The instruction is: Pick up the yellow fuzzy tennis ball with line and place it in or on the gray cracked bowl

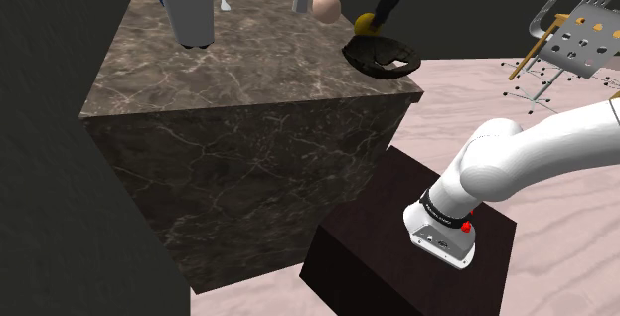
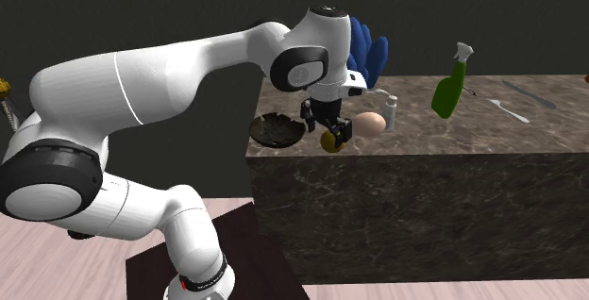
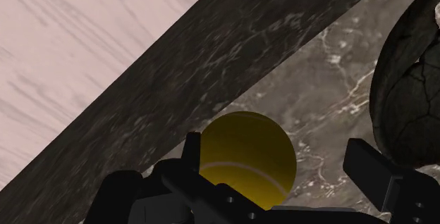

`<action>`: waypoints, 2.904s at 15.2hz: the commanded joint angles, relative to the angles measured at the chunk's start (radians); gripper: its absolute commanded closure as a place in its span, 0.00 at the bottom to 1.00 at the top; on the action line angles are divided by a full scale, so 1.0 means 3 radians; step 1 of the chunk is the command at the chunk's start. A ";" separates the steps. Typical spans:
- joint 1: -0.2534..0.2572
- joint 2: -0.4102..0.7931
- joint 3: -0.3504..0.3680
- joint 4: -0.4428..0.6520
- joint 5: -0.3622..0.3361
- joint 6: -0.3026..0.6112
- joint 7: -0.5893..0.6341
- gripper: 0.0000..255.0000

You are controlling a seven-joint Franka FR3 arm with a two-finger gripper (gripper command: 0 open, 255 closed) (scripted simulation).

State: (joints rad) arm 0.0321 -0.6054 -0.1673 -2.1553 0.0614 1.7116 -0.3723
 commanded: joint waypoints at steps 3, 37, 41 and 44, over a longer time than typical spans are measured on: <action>-0.0001 -0.0007 0.0000 -0.0085 0.0000 0.0078 -0.0006 0.00; 0.0277 0.1112 -0.0116 0.0942 0.0089 -0.0319 -0.0630 0.00; 0.0277 0.1112 -0.0116 0.0943 0.0089 -0.0319 -0.0630 0.00; 0.0277 0.1112 -0.0116 0.0943 0.0089 -0.0320 -0.0630 1.00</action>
State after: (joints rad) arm 0.1153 -0.2718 -0.2020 -1.8723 0.0883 1.6156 -0.5613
